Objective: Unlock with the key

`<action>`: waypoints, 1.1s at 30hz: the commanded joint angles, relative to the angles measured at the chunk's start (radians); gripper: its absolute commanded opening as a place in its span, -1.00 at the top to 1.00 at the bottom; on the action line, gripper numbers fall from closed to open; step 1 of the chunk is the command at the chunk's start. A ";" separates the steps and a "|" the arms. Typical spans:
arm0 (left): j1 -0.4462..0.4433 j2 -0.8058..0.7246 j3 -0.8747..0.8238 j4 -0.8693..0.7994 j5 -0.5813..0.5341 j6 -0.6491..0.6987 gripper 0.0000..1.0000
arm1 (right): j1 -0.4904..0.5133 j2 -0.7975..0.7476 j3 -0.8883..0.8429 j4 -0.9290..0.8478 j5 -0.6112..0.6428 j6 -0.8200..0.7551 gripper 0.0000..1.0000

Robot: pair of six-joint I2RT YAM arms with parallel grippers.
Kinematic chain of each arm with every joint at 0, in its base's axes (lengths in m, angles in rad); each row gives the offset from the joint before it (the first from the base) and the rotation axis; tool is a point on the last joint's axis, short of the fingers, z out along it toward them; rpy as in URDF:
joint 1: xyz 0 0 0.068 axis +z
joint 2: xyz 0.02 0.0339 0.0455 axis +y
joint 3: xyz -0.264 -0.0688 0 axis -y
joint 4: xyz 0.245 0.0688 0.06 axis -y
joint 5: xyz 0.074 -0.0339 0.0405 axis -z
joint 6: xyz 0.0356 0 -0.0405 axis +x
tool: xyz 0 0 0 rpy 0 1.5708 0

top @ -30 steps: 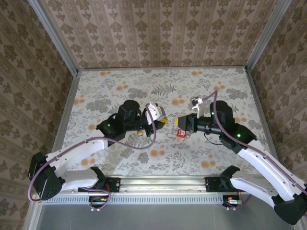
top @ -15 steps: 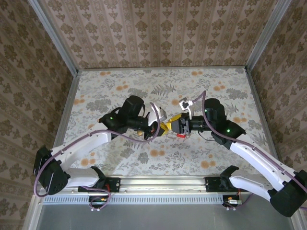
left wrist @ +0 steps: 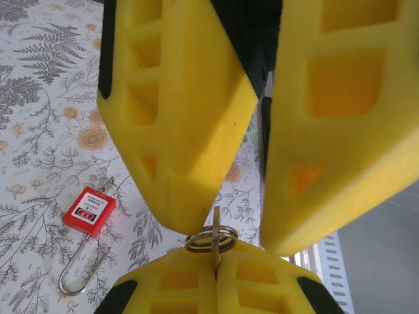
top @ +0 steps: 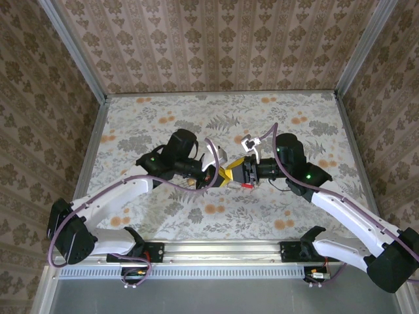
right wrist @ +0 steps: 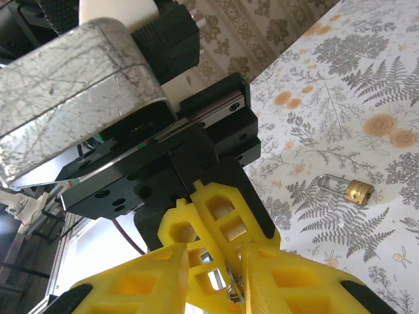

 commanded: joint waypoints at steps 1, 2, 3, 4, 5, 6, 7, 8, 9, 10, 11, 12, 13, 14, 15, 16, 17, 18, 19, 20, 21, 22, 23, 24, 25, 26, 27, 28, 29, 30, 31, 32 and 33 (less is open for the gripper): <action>0.014 0.006 0.029 0.018 0.057 -0.028 1.00 | 0.005 0.012 0.013 0.015 -0.034 -0.030 0.43; 0.016 0.003 0.029 0.024 0.062 -0.030 1.00 | 0.005 0.013 0.013 0.013 -0.037 -0.032 0.44; 0.018 0.004 0.026 0.025 0.065 -0.031 1.00 | 0.005 0.014 0.012 0.014 -0.038 -0.032 0.45; 0.019 0.003 0.026 0.027 0.067 -0.032 1.00 | 0.005 0.015 0.010 0.014 -0.038 -0.030 0.49; 0.019 0.003 0.026 0.029 0.067 -0.034 1.00 | 0.007 0.016 0.010 0.013 -0.041 -0.031 0.53; 0.021 0.003 0.026 0.028 0.071 -0.033 1.00 | 0.007 0.016 0.012 0.009 -0.041 -0.032 0.56; 0.021 0.003 0.025 0.031 0.073 -0.036 1.00 | 0.007 0.015 0.010 0.007 -0.038 -0.035 0.57; 0.022 0.004 0.023 0.033 0.076 -0.038 1.00 | 0.007 0.015 0.010 0.005 -0.036 -0.036 0.57; 0.021 0.006 0.021 0.040 0.084 -0.042 1.00 | 0.009 0.015 0.011 0.005 -0.039 -0.036 0.57; 0.022 0.009 0.018 0.048 0.090 -0.048 1.00 | 0.010 0.016 0.013 0.006 -0.042 -0.033 0.58; 0.021 0.013 0.019 0.052 0.094 -0.052 1.00 | 0.012 0.016 0.014 0.008 -0.044 -0.032 0.58; 0.020 0.016 0.019 0.054 0.097 -0.055 1.00 | 0.015 0.019 0.017 0.008 -0.042 -0.032 0.58; 0.020 0.018 0.019 0.055 0.101 -0.055 1.00 | 0.017 0.020 0.018 0.009 -0.042 -0.032 0.58; 0.021 0.020 0.019 0.055 0.104 -0.056 1.00 | 0.018 0.022 0.019 0.009 -0.044 -0.033 0.58; 0.022 0.021 0.021 0.054 0.105 -0.056 1.00 | 0.019 0.024 0.021 0.009 -0.043 -0.032 0.59; 0.021 0.023 0.022 0.053 0.109 -0.055 1.00 | 0.021 0.024 0.022 0.009 -0.042 -0.034 0.58; 0.020 0.024 0.023 0.053 0.111 -0.055 1.00 | 0.022 0.026 0.022 0.009 -0.044 -0.035 0.59; 0.020 0.024 0.024 0.052 0.110 -0.055 1.00 | 0.022 0.026 0.024 0.004 -0.041 -0.036 0.63; 0.020 0.023 0.021 0.051 0.106 -0.054 1.00 | 0.023 0.026 0.025 0.000 -0.036 -0.039 0.68; 0.021 0.023 0.021 0.052 0.104 -0.054 1.00 | 0.024 0.024 0.024 0.001 -0.034 -0.036 0.73; 0.021 0.021 0.021 0.052 0.102 -0.054 1.00 | 0.024 0.023 0.024 0.001 -0.032 -0.034 0.80; 0.022 0.020 0.018 0.050 0.100 -0.054 1.00 | 0.024 0.020 0.025 -0.002 -0.029 -0.032 0.84; 0.023 0.019 0.017 0.051 0.098 -0.054 1.00 | 0.025 0.017 0.024 -0.004 -0.024 -0.032 0.88; 0.022 0.017 0.015 0.052 0.096 -0.054 1.00 | 0.026 0.014 0.024 -0.008 -0.018 -0.031 0.94; 0.022 0.017 0.013 0.053 0.091 -0.053 1.00 | 0.025 0.011 0.024 -0.013 -0.011 -0.031 1.00; 0.024 0.015 0.012 0.052 0.085 -0.053 1.00 | 0.027 0.008 0.024 -0.016 -0.006 -0.028 1.00; 0.024 0.012 0.009 0.052 0.073 -0.053 0.95 | 0.027 0.004 0.024 -0.015 -0.002 -0.026 1.00; 0.026 0.009 0.006 0.052 0.060 -0.053 0.80 | 0.028 -0.001 0.021 -0.016 0.012 -0.024 1.00; 0.025 0.005 0.004 0.053 0.048 -0.051 0.68 | 0.028 -0.007 0.021 -0.020 0.028 -0.022 1.00; 0.025 -0.001 -0.003 0.051 0.028 -0.048 0.51 | 0.028 -0.016 0.019 -0.024 0.047 -0.024 1.00; 0.025 -0.011 -0.008 0.050 -0.002 -0.044 0.27 | 0.028 -0.023 0.019 -0.033 0.071 -0.027 1.00; 0.027 -0.021 -0.013 0.043 -0.031 -0.036 0.15 | 0.028 -0.029 0.019 -0.039 0.094 -0.029 1.00; 0.027 -0.036 -0.021 0.033 -0.075 -0.025 0.01 | 0.028 -0.037 0.018 -0.047 0.122 -0.031 1.00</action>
